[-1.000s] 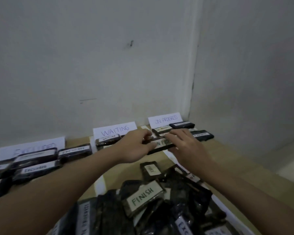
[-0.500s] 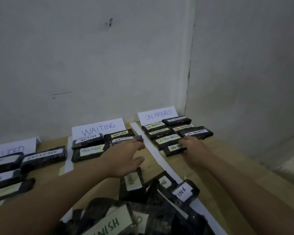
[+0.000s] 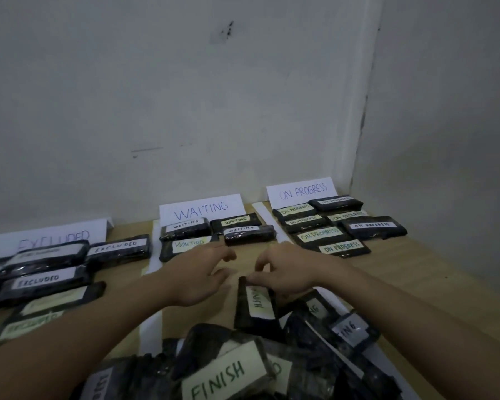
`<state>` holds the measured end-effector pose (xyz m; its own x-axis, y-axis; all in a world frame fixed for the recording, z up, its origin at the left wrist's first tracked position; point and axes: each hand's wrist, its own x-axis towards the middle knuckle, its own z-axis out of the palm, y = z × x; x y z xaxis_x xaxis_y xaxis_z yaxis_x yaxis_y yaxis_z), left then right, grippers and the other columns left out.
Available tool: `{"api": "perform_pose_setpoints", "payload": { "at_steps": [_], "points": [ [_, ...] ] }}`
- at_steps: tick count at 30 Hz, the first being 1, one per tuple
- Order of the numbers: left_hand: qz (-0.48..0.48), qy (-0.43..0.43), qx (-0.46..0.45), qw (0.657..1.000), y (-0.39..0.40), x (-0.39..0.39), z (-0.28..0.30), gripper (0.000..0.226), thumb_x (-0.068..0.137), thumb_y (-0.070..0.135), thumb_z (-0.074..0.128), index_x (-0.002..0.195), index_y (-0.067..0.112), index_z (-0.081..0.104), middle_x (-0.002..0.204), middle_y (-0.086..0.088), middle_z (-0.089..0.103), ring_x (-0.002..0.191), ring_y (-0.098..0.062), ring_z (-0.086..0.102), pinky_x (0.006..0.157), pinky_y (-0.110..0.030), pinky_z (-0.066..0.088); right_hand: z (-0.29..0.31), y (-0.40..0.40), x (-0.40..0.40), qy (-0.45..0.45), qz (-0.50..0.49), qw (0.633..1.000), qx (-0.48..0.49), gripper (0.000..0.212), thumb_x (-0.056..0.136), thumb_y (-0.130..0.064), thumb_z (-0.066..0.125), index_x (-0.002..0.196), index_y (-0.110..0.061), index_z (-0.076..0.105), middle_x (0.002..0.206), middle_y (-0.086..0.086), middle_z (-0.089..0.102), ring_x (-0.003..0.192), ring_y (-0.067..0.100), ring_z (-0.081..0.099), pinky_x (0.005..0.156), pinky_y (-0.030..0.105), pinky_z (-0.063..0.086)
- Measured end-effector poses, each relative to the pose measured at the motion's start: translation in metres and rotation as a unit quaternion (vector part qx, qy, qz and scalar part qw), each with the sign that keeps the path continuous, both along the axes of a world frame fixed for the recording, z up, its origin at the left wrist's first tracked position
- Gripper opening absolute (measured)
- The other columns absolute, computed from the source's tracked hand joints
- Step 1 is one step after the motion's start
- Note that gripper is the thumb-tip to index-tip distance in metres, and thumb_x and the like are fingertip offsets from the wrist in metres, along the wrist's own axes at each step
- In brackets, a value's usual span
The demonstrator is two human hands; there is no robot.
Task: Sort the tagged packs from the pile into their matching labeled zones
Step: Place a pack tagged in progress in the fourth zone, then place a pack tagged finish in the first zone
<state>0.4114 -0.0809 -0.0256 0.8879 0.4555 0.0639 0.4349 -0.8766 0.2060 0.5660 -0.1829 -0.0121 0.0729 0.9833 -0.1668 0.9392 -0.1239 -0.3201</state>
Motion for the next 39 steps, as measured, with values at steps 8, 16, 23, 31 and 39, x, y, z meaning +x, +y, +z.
{"api": "perform_pose_setpoints", "payload": {
  "at_steps": [8, 16, 23, 31, 39],
  "points": [
    [0.008, 0.005, 0.000, 1.000, 0.002, -0.031, 0.008, 0.037, 0.097, 0.031, 0.041, 0.133, 0.022, 0.042, 0.134, 0.005, 0.045, 0.121, -0.008, 0.042, 0.093, -0.015, 0.030, 0.001, 0.017, -0.021, 0.166, -0.173, 0.968, -0.074, 0.057, 0.078, -0.023, 0.074, 0.126, -0.002, 0.049, 0.123, 0.021, 0.057, 0.100, 0.031, 0.063, 0.082, 0.039, 0.055],
    [0.025, -0.006, 0.014, 1.000, -0.001, -0.072, 0.030, 0.036, 0.098, 0.037, 0.034, 0.127, 0.020, 0.048, 0.124, 0.003, 0.051, 0.112, -0.013, 0.048, 0.094, -0.026, 0.040, 0.033, 0.018, -0.035, 0.472, -0.238, 0.831, 0.172, 0.028, 0.084, 0.004, 0.061, 0.105, -0.008, 0.048, 0.094, 0.014, 0.060, 0.075, 0.025, 0.064, 0.062, 0.035, 0.059],
    [0.125, -0.311, -0.233, 0.913, -0.005, -0.109, 0.059, 0.017, 0.095, 0.024, 0.048, 0.104, 0.015, 0.059, 0.103, -0.001, 0.065, 0.094, -0.020, 0.063, 0.080, -0.032, 0.055, 0.042, 0.003, -0.088, 0.644, -0.212, 0.692, 0.247, 0.029, 0.087, 0.009, 0.054, 0.110, -0.005, 0.043, 0.102, 0.021, 0.061, 0.081, 0.032, 0.067, 0.067, 0.036, 0.060],
    [0.139, -0.429, -0.344, 0.824, -0.019, -0.154, 0.083, 0.013, 0.091, 0.014, 0.055, 0.102, 0.019, 0.061, 0.102, -0.005, 0.071, 0.085, -0.012, 0.067, 0.072, -0.024, 0.054, 0.052, -0.015, -0.134, 0.672, -0.163, 0.680, 0.244, 0.033, 0.084, 0.011, 0.057, 0.112, -0.001, 0.045, 0.106, 0.023, 0.062, 0.083, 0.029, 0.069, 0.073, 0.033, 0.059],
    [0.142, -0.430, -0.393, 0.801, -0.024, -0.182, 0.092, 0.007, 0.090, 0.004, 0.054, 0.093, 0.010, 0.056, 0.091, -0.007, 0.070, 0.077, -0.018, 0.067, 0.067, -0.032, 0.058, 0.063, -0.020, -0.159, 0.648, -0.135, 0.697, 0.276, 0.029, 0.084, 0.007, 0.059, 0.108, -0.006, 0.048, 0.089, 0.017, 0.067, 0.076, 0.025, 0.068, 0.072, 0.034, 0.058]
  ]
}}
